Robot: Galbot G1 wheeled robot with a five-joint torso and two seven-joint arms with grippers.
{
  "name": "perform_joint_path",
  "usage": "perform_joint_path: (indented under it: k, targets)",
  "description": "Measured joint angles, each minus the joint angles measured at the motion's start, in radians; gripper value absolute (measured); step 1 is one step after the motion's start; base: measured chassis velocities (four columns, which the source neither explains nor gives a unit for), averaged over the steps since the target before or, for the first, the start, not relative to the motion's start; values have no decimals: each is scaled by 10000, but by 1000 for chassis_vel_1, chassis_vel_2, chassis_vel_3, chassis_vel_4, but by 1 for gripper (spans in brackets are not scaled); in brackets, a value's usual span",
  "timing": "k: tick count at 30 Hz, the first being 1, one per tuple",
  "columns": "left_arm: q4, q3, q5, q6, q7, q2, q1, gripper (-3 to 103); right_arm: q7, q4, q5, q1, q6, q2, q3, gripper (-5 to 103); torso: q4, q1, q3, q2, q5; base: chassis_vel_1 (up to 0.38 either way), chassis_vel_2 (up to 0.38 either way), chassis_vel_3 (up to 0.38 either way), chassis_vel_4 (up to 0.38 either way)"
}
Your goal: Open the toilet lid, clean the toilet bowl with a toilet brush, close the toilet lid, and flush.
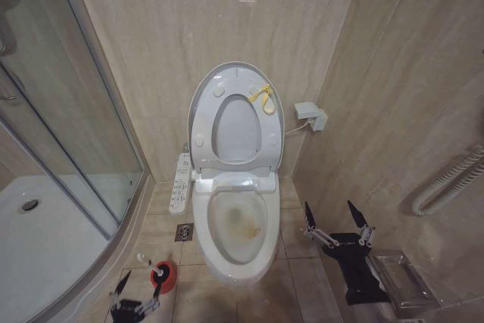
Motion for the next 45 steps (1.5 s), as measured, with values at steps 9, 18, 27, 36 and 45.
perform_joint_path:
  k: [9, 18, 27, 36, 45]
  targets:
    - [1660, -95, 86, -388, -307, -19, -961, 100, 0, 0, -1, 0, 0, 0, 0, 100, 0, 0, 0, 0, 0, 0, 0, 0, 0]
    - [3013, -77, -473, -580, 131, 273, -2269, 100, 0, 0, 0, 0, 0, 0, 0, 100, -1, 1, 1, 0, -1, 0, 0, 0, 0]
    - [4172, 91, -505, -699, 556, 503, -3356, 100, 0, 0, 0, 0, 0, 0, 0, 100, -1, 1, 1, 0, 0, 0, 0, 0, 0]
    - [4361, 218, -401, -618, 637, 589, -3863, 100, 0, 0, 0, 0, 0, 1, 0, 100, -2, 1, 1, 0, 1, 0, 0, 0, 0]
    - [4262, 237, -357, -550, 697, 626, -3917, 100, 0, 0, 0, 0, 0, 1, 0, 100, -1, 1, 1, 0, 1, 0, 0, 0, 0]
